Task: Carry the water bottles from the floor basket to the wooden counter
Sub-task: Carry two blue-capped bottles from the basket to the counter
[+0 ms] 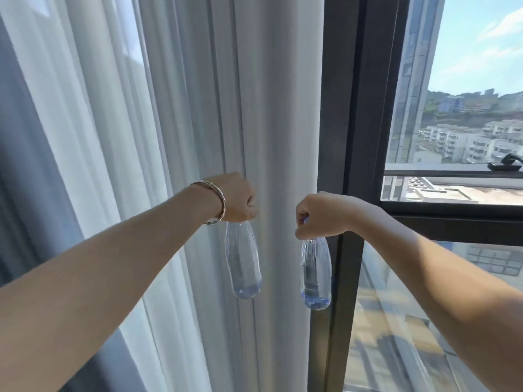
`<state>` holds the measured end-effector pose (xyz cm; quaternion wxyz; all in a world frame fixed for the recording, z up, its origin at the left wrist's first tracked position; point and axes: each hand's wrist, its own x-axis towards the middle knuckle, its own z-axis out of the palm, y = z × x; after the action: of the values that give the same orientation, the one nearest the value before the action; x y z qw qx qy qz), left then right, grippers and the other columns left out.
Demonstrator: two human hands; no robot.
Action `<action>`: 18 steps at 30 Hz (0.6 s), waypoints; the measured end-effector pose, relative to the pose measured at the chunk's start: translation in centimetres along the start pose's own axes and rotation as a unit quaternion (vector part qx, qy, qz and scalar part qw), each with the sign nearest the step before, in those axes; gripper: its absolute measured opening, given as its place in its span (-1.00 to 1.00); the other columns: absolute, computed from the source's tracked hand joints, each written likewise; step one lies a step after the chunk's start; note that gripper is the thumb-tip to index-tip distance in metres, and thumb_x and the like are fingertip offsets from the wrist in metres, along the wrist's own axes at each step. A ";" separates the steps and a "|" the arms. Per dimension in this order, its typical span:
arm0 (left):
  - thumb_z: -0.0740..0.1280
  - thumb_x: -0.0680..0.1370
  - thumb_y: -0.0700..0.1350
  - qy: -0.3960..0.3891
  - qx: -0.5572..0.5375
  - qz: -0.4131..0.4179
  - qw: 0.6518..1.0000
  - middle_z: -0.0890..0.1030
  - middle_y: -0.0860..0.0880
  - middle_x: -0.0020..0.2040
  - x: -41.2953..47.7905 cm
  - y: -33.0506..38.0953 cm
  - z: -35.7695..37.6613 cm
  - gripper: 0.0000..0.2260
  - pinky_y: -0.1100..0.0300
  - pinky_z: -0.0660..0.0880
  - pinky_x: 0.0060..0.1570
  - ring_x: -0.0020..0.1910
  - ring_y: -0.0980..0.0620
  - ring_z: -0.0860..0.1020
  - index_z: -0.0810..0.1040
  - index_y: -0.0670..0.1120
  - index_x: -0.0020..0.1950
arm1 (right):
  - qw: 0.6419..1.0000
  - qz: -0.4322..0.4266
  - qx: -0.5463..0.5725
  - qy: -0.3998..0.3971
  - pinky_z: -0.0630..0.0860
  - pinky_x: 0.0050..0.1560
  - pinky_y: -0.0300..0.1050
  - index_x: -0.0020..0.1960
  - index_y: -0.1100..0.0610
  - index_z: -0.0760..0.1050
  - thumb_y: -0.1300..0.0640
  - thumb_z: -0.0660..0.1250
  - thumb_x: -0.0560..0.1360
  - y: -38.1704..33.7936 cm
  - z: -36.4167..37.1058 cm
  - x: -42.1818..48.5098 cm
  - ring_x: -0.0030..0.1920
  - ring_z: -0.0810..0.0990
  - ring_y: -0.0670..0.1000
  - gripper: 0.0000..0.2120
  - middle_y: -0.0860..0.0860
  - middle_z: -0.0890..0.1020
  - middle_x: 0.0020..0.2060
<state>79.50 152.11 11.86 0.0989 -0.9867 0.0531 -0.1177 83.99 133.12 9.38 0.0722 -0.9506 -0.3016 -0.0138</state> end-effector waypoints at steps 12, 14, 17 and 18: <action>0.18 0.55 0.05 -0.029 0.070 -0.113 0.991 0.43 -0.01 -0.19 -19.2 -7.5 -4.0 -0.75 0.22 0.34 -0.34 -0.29 -0.03 0.43 0.48 -0.10 -0.16 | 0.996 -0.087 -0.003 0.014 0.41 -0.32 -0.22 -0.14 0.07 0.56 0.05 0.31 0.38 -17.6 -0.7 -5.7 -0.30 0.54 -0.06 -0.88 -0.05 0.61 -0.22; 0.18 0.55 0.05 -0.044 0.075 -0.141 0.986 0.42 0.01 -0.23 -24.4 -9.2 -4.4 -0.74 0.21 0.36 -0.32 -0.30 -0.02 0.43 0.46 -0.09 -0.20 | 0.994 -0.113 0.004 0.010 0.42 -0.29 -0.20 -0.17 0.05 0.55 0.04 0.31 0.38 -21.9 0.0 -7.2 -0.27 0.58 -0.04 -0.89 -0.02 0.64 -0.20; 0.20 0.54 0.03 -0.069 0.065 -0.187 0.978 0.52 -0.04 -0.19 -32.8 -12.1 -5.7 -0.73 0.22 0.39 -0.34 -0.29 -0.04 0.48 0.53 -0.13 -0.17 | 0.988 -0.152 -0.021 -0.019 0.41 -0.28 -0.19 -0.16 0.07 0.57 0.03 0.27 0.39 -29.4 1.4 -9.8 -0.25 0.58 -0.01 -0.84 0.06 0.68 -0.17; 0.21 0.54 0.02 -0.070 0.065 -0.204 0.974 0.56 -0.07 -0.15 -35.5 -13.1 -6.2 -0.72 0.21 0.39 -0.35 -0.27 -0.06 0.51 0.57 -0.16 -0.13 | 0.984 -0.171 -0.033 -0.030 0.40 -0.28 -0.19 -0.11 0.13 0.59 0.04 0.25 0.41 -31.9 1.9 -10.6 -0.27 0.56 -0.01 -0.79 0.10 0.69 -0.16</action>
<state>44.75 168.28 12.58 0.1405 -0.9739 -0.1643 -0.0690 56.91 153.10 10.88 0.0287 -0.8869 -0.4611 -0.0074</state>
